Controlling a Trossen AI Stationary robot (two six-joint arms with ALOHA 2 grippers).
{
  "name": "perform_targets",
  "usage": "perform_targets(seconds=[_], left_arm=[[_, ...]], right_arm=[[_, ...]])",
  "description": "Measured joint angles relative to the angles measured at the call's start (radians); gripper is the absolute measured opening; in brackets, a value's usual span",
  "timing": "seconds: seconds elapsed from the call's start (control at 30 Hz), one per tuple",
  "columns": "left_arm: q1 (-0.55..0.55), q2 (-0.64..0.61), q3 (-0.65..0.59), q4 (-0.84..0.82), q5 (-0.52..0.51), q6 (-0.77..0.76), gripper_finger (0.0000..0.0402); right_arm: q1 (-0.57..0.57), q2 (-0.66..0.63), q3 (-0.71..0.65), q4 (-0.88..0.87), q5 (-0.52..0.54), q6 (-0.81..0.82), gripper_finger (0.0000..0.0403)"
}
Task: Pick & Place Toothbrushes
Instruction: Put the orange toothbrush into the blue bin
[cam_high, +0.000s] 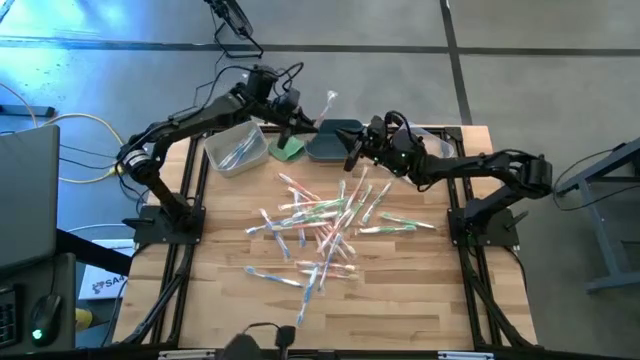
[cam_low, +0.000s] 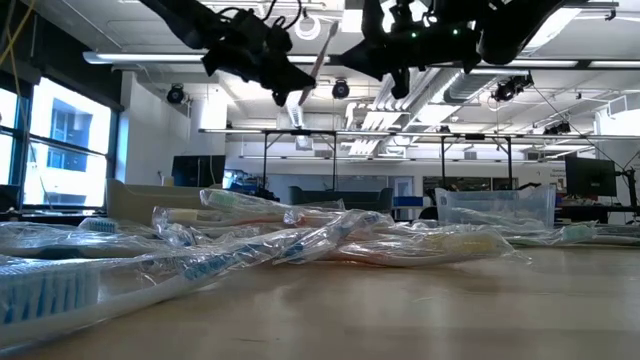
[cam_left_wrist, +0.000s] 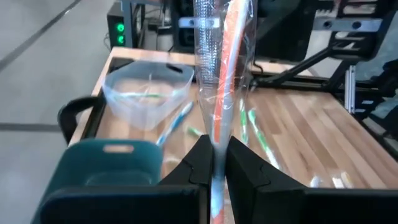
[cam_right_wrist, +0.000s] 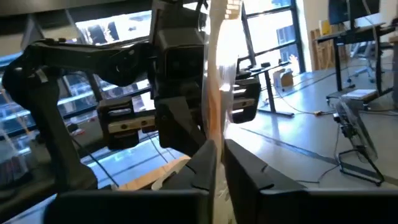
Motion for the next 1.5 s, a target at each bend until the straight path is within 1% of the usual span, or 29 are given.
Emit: perform_targets(seconds=[0.07, 0.13, 0.2, 0.3, 0.37, 0.47, 0.6, 0.73, 0.87, 0.97, 1.2, 1.3, 1.37, 1.5], left_arm=[[-0.022, 0.0, 0.0, 0.029, -0.014, -0.007, 0.0017], [-0.04, -0.001, 0.002, 0.029, -0.043, -0.009, 0.0017], [-0.046, -0.001, 0.001, 0.024, -0.048, -0.015, 0.0017], [-0.06, -0.001, 0.001, 0.026, -0.069, -0.039, 0.0017], [-0.076, -0.001, 0.001, 0.026, -0.095, -0.04, 0.0017], [-0.1, -0.001, 0.001, 0.038, -0.119, -0.048, 0.0017], [-0.136, -0.001, 0.001, 0.047, -0.203, -0.066, 0.0017], [-0.17, -0.001, 0.001, 0.055, -0.252, -0.067, 0.0017], [-0.175, -0.001, 0.001, 0.044, -0.284, -0.069, 0.0017], [-0.173, -0.001, 0.001, 0.051, -0.286, -0.07, 0.0017], [-0.172, -0.002, 0.001, 0.053, -0.287, -0.085, 0.0017], [-0.173, -0.002, 0.001, 0.053, -0.286, -0.09, 0.0017], [-0.172, -0.002, 0.001, 0.051, -0.286, -0.092, 0.0017], [-0.172, -0.002, 0.001, 0.052, -0.288, -0.092, 0.0019]], right_arm=[[-0.011, -0.001, 0.0, 0.004, -0.02, 0.029, 0.0057], [-0.02, -0.001, 0.0, 0.006, -0.024, 0.078, 0.0089], [-0.029, -0.001, 0.0, 0.003, -0.031, 0.108, 0.0123], [-0.04, -0.001, 0.0, 0.004, -0.075, 0.103, 0.0169], [-0.045, -0.002, 0.0, 0.003, -0.101, 0.102, 0.0191], [-0.046, -0.002, 0.0, 0.0, -0.108, 0.099, 0.0213], [-0.047, -0.002, 0.0, 0.003, -0.158, 0.062, 0.022], [-0.044, -0.002, 0.0, 0.005, -0.162, 0.024, 0.0212], [-0.037, -0.002, 0.0, 0.061, -0.161, -0.022, 0.0184], [-0.037, -0.003, 0.001, 0.085, -0.158, -0.037, 0.0153], [-0.037, -0.003, 0.001, 0.085, -0.15, -0.041, 0.0063], [-0.037, -0.003, 0.001, 0.084, -0.142, -0.045, 0.0031], [-0.041, -0.003, 0.001, 0.082, -0.143, -0.049, 0.0019], [-0.045, -0.003, 0.001, 0.081, -0.149, -0.042, 0.0019]])
